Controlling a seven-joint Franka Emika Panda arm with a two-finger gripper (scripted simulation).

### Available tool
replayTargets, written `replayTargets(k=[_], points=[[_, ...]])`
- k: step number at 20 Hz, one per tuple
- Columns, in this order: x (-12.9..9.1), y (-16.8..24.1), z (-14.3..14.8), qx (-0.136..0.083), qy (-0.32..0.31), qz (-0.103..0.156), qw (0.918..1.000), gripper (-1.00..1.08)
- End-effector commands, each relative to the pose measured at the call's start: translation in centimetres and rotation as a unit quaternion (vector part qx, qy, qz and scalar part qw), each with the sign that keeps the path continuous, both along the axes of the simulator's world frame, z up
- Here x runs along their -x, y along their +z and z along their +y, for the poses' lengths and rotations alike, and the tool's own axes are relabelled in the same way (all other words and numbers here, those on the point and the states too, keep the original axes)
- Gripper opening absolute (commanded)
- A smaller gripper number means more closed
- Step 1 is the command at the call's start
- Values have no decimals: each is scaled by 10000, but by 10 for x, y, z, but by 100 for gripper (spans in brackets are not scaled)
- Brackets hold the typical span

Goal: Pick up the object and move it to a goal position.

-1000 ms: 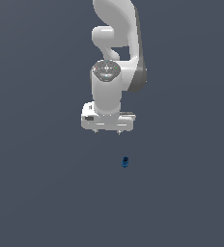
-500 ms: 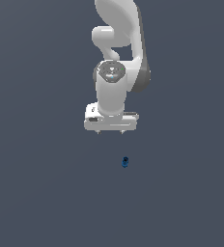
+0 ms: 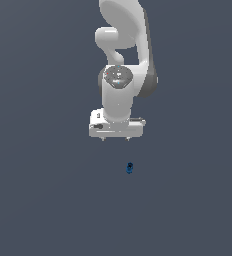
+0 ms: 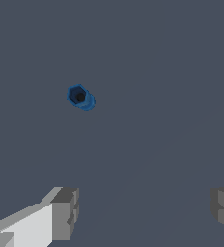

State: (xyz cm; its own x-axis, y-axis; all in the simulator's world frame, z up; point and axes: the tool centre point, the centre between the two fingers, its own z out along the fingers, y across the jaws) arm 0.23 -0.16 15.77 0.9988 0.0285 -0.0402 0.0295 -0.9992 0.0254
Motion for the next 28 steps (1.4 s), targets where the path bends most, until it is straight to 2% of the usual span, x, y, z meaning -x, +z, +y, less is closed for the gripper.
replayTargets(k=[1,16,22,28], points=[[-6,-4,4,-5,36,-11,10000,100],[-65,-53,52,-108,366,-160,9991,100],[-75,-63,62,-137,422,-188,9988,100],[-75,-66,63,-139,427,-185,9988,100]])
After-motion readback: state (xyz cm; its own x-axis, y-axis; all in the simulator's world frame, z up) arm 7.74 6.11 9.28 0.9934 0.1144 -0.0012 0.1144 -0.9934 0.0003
